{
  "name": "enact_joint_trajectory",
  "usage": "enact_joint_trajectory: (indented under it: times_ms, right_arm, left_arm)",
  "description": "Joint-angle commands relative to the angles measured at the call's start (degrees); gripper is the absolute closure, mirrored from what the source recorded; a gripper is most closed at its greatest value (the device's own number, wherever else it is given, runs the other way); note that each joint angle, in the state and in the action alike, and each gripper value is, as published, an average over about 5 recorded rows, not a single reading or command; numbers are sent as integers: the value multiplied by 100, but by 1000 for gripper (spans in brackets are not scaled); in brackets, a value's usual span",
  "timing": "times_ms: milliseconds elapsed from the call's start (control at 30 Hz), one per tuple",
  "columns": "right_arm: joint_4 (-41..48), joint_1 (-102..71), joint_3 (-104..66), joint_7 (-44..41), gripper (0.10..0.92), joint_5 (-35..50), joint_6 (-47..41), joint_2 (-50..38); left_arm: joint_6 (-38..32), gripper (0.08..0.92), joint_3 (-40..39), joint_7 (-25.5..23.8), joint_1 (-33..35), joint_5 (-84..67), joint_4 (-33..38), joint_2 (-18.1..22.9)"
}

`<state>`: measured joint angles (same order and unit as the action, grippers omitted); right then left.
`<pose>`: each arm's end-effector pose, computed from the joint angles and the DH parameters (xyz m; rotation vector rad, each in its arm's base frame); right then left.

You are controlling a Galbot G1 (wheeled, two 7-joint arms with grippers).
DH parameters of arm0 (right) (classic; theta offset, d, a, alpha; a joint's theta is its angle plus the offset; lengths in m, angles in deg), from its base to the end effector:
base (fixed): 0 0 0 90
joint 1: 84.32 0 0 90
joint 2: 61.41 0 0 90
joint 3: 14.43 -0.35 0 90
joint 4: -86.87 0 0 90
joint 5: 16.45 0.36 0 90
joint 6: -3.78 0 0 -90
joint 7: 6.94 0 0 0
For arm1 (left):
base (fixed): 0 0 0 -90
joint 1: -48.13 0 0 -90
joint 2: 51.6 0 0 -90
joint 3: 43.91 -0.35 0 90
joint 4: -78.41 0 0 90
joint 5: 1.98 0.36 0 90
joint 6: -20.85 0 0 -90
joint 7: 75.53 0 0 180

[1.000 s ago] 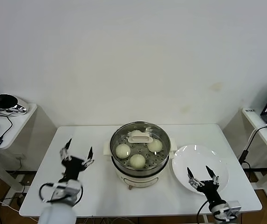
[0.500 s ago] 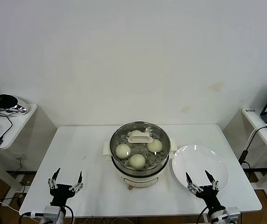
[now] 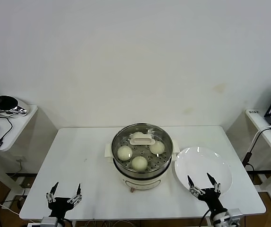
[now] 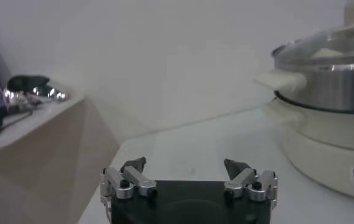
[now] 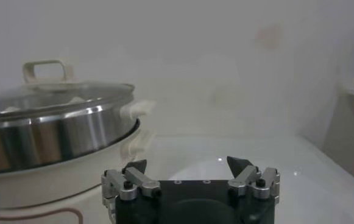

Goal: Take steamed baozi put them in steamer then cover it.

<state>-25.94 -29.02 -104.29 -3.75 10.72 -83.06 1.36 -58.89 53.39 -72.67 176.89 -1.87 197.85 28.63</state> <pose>0.1661 -0.0956 -0.3431 0.1745 -2.9381 -0.0789 0.1399 0.0686 -0.3224 0.1108 -2.7983 -0.3143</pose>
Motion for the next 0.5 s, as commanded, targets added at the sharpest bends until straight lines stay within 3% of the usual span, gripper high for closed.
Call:
enact_joint_trajectory:
  times_ms: [33,500]
  right_arm:
    - [7,173,11,146,203,-88,17,-3]
    - [68,236,-111,274,203,-280,32,129]
  left_arm:
    - [-5,177,59,7,93,-151,0,47]
    - [-116,177,16,40,59,-96,-29,61]
